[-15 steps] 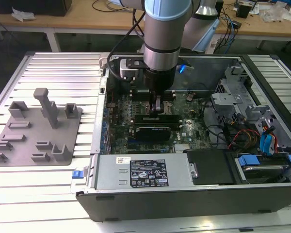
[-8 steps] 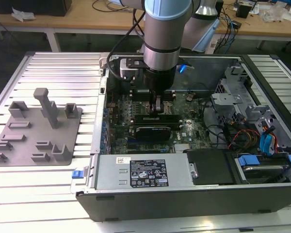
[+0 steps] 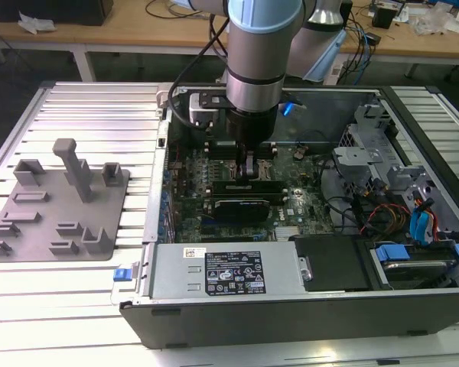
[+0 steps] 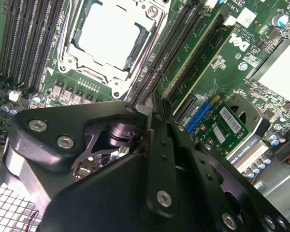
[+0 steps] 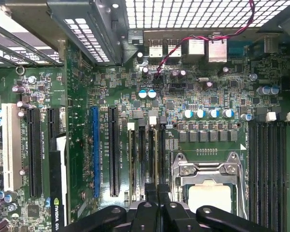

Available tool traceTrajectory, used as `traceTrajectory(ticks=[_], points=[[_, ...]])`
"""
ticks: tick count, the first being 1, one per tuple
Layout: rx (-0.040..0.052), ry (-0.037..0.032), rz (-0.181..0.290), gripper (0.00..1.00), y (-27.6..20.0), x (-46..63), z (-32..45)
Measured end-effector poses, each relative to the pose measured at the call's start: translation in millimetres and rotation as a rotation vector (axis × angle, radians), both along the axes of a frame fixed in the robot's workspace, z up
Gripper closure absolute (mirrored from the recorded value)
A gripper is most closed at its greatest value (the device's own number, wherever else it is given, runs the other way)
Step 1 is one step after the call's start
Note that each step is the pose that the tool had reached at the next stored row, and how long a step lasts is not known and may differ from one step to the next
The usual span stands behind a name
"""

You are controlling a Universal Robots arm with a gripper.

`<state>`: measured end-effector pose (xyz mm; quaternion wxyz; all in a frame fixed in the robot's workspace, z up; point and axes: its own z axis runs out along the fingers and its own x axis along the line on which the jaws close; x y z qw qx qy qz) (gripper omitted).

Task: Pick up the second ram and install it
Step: 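Insert the second ram into the second slot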

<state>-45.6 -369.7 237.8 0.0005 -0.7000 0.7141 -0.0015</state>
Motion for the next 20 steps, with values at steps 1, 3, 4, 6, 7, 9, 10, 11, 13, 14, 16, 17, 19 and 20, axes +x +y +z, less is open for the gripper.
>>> traceTrajectory(ticks=[1, 3, 4, 6, 7, 9, 10, 11, 13, 14, 16, 17, 19, 20], points=[[0.0001, -0.0001, 0.0, 0.91, -0.4, 0.0, 0.0], [0.0002, 0.0, 0.0, 0.91, -0.4, 0.0, 0.0], [0.0002, -0.0001, 0.0, 0.91, -0.4, 0.0, 0.0], [0.0011, -0.0004, 0.0, 0.91, -0.5, 0.0, -0.8], [0.0009, -0.0003, 0.0, 0.91, -0.5, 0.0, -0.8], [0.0011, -0.0004, 0.0, 0.91, -0.4, 0.0, -0.9], [0.0012, -0.0006, 0.0, 0.91, -0.4, -0.2, -1.0], [0.0013, -0.0006, 0.0, 0.91, -0.4, -0.3, -1.0], [0.0012, -0.0005, 0.0, 0.91, -0.5, -0.5, -1.2], [0.0011, -0.0007, 0.0, 0.91, -0.4, -0.5, -2.1], [0.0012, -0.0009, 0.0, 0.91, -0.4, -0.5, -2.7], [0.0014, -0.001, 0.0, 0.91, -0.4, -0.5, -2.4], [0.0011, -0.0009, 0.0, 0.91, -0.4, -0.5, -1.4], [0.0011, -0.001, 0.0, 0.91, -0.4, -0.5, -0.7]])
